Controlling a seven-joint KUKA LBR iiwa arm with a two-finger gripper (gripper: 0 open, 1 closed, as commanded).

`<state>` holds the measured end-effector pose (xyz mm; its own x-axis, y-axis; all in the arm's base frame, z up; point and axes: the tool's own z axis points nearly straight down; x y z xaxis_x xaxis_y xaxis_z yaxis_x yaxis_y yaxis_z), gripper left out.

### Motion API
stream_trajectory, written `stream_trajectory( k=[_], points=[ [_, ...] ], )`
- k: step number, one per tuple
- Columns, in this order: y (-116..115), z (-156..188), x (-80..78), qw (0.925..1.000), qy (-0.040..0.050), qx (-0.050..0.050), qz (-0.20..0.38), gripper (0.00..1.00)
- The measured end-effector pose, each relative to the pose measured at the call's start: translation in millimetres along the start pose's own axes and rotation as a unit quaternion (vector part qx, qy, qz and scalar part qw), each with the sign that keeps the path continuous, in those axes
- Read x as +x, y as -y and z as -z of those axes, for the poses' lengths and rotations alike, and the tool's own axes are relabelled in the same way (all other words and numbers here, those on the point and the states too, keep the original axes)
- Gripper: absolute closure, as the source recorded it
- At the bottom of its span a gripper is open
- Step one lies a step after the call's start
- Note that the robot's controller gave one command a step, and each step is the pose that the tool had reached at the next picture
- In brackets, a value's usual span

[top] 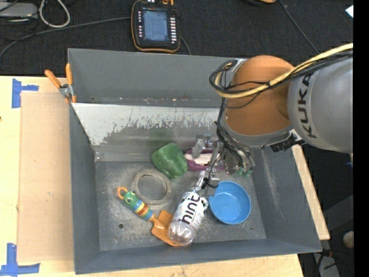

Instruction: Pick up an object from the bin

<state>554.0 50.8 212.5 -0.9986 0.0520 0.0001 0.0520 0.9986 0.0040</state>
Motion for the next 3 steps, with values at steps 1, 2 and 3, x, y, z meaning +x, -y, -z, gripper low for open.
stream_trajectory(
  k=[1, 2, 3],
  points=[
    [55.3, -37.9, 22.3, 0.9998, -0.0106, 0.001, 0.018, 0.0],
    [11.8, 57.4, -14.3, 1.0, 0.0068, -0.003, -0.005, 0.0],
    [7.1, 18.9, 15.3, 0.9999, -0.0147, 0.0, 0.004, 0.0]
  ],
)
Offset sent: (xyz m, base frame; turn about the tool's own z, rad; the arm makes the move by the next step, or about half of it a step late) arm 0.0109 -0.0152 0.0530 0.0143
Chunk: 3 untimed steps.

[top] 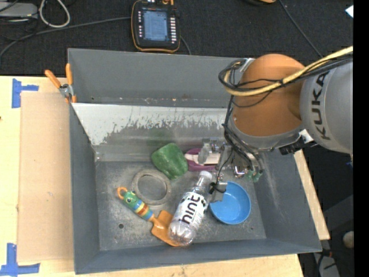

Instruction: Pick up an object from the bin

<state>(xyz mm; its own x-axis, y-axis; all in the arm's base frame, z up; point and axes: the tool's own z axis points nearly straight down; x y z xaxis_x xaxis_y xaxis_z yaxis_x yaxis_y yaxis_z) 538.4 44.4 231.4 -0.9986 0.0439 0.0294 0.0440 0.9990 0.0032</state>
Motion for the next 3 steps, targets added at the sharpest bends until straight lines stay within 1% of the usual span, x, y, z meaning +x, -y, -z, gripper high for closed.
stream_trajectory(
  k=[1, 2, 3],
  points=[
    [-3.9, 17.6, -3.0, 0.9998, 0.0028, 0.0, -0.018, 0.0],
    [25.3, -20.9, -17.0, 1.0, 0.0014, 0.0, -0.003, 0.0],
    [11.2, 80.1, -20.9, 0.9998, 0.0051, -0.001, 0.017, 0.0]
  ],
)
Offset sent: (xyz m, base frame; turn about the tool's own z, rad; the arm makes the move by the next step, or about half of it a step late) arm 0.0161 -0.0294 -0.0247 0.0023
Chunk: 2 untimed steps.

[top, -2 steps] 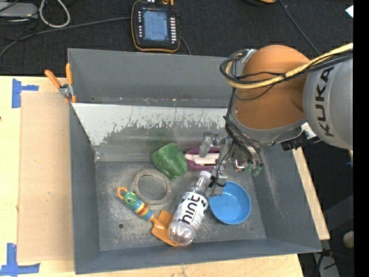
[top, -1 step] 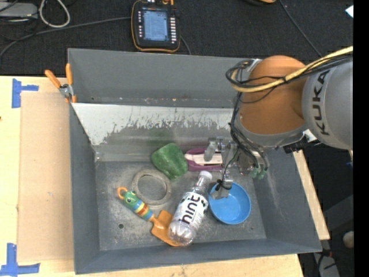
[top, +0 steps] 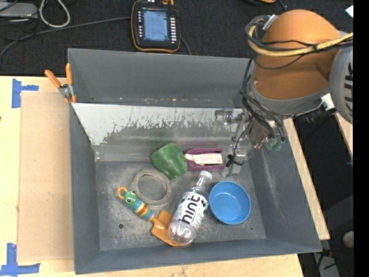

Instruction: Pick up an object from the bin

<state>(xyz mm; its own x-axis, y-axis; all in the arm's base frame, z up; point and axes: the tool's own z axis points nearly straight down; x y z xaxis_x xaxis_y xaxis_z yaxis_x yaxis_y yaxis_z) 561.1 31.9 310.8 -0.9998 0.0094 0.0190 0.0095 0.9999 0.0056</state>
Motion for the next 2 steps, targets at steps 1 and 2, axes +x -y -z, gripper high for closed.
stream_trajectory(
  k=[1, 2],
  points=[
    [-16.2, -94.0, -17.2, 0.9965, -0.0062, 0.0, 0.083, 0.0],
    [4.4, -26.5, 28.6, 1.0, 0.0032, -0.001, -0.002, 0.0]
  ],
)
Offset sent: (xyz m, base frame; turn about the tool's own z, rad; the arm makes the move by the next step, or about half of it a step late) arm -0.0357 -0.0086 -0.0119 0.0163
